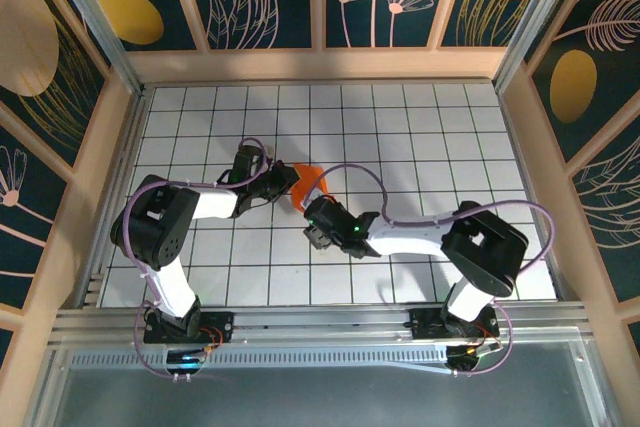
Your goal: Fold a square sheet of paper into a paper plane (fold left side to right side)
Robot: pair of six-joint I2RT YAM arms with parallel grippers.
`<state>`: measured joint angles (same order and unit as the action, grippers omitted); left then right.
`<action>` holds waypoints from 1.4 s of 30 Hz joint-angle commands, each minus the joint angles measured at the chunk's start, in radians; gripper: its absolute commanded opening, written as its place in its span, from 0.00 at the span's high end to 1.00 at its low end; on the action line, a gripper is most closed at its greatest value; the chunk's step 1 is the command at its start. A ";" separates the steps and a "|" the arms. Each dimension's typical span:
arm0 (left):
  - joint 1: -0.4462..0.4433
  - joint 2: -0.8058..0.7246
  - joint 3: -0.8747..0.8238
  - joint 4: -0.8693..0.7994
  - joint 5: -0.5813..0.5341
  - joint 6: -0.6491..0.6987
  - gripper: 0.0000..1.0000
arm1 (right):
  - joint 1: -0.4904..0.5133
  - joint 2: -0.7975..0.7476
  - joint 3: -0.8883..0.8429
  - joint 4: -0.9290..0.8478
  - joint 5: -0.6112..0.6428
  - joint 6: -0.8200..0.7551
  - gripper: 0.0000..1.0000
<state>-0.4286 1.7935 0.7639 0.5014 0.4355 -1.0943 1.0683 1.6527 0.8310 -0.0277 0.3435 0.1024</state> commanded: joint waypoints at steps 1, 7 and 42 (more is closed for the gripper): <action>-0.011 -0.028 0.011 -0.013 -0.009 -0.010 1.00 | 0.005 0.030 0.042 0.037 0.093 0.010 0.35; -0.015 -0.036 0.014 -0.019 -0.014 -0.015 1.00 | 0.006 0.087 0.070 0.054 0.109 0.004 0.39; -0.023 -0.063 0.028 -0.055 -0.021 0.005 0.93 | -0.023 0.127 0.064 0.055 0.156 0.006 0.89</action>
<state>-0.4454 1.7687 0.7650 0.4698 0.4286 -1.0939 1.0527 1.7657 0.8906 0.0261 0.4713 0.1093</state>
